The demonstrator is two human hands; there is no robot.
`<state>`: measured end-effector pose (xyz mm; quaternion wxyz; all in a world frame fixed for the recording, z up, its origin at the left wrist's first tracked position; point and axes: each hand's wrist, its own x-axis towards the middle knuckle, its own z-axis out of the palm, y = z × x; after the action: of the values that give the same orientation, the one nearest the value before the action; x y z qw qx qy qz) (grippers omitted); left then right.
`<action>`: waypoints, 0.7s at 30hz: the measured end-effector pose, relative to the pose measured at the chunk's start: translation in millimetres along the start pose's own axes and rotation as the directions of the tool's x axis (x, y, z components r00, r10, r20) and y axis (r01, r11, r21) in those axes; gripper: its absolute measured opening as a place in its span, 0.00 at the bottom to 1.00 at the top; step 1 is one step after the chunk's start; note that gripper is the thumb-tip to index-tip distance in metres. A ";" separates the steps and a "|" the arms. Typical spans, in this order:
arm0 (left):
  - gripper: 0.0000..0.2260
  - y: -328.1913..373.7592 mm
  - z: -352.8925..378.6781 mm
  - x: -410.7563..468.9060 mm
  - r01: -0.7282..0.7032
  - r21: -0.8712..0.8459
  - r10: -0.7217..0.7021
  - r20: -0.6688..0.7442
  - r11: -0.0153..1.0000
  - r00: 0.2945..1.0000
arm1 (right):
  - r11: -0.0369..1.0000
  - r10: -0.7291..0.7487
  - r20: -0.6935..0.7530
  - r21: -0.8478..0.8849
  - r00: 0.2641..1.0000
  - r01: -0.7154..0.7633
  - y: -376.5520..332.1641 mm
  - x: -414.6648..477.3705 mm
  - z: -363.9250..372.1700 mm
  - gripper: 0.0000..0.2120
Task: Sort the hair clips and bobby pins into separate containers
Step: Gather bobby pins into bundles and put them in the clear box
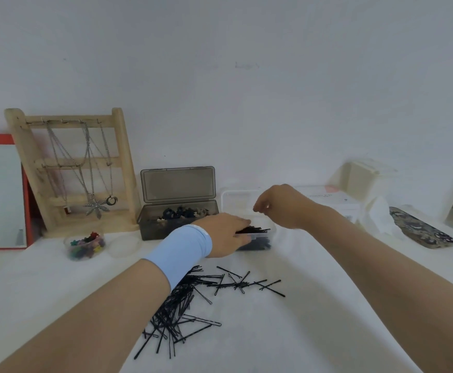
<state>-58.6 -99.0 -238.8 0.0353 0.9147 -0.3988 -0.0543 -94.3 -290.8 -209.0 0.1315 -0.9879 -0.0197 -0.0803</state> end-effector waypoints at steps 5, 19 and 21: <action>0.22 3.8 3.2 6.5 0.016 0.128 -0.022 0.047 0.992 0.999 | 0.987 -0.021 0.179 -0.150 0.984 0.048 -0.4 -6.3 4.2 0.17; 0.26 -8.6 13.6 -47.0 0.017 -0.125 -0.019 -0.015 0.992 1.000 | 0.982 0.030 0.612 -0.165 0.790 0.091 -45.3 -52.8 1.2 0.22; 0.38 -5.3 21.6 -54.0 0.022 -0.057 -0.017 0.089 0.998 0.996 | 0.961 0.077 0.609 -0.256 0.789 0.104 -49.6 -57.8 10.3 0.25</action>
<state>-94.1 -56.2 -257.0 0.0434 0.9139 -0.3893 -0.1065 -152.7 -241.3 -215.6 -0.0215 -0.9685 -0.0570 0.2416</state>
